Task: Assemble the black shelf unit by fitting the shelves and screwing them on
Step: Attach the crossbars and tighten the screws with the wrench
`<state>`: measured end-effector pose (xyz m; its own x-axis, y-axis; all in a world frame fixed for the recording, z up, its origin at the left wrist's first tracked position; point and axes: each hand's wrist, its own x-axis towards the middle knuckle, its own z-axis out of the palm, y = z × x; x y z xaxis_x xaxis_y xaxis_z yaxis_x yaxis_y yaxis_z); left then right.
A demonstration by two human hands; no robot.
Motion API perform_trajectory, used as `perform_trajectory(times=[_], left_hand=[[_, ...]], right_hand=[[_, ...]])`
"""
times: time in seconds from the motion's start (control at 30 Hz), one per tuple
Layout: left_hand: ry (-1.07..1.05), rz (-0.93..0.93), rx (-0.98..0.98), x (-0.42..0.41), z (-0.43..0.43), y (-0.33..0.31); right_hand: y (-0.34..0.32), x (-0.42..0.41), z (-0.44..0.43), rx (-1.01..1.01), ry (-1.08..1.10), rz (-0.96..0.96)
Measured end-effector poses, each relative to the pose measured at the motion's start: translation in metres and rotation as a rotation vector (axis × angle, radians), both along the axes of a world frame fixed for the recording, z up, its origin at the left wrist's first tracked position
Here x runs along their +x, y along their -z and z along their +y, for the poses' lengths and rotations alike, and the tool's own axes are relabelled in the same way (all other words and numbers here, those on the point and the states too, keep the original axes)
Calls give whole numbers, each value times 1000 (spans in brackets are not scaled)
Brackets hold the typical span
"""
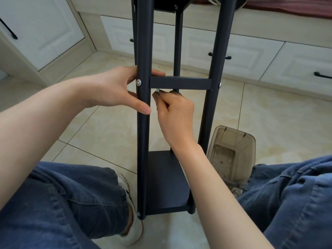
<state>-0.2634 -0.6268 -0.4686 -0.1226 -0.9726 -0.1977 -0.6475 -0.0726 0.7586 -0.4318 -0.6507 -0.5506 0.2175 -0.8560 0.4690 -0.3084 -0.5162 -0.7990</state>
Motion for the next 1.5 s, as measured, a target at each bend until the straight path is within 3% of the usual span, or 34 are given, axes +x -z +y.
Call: perform_trajectory(times=[0.73,1.1,1.33,1.43,1.5], left_hand=[[4,1,-4,0,-1,-2],[-16,-39,33,-3,-1,-6],[-33,-71,53,-6,-3,-9],[-48,-62,58,-7,-3,-10],[-45,-60,51,-8,-3,-10]], right_hand=[[14,30,-8,54,-48,-294],[44,-8,16,88,1,-167],[-3,-44,12,-2,49,-222],[-38,-54,-2,-18,101,-116],[-62,-59,-21,46,149,53]])
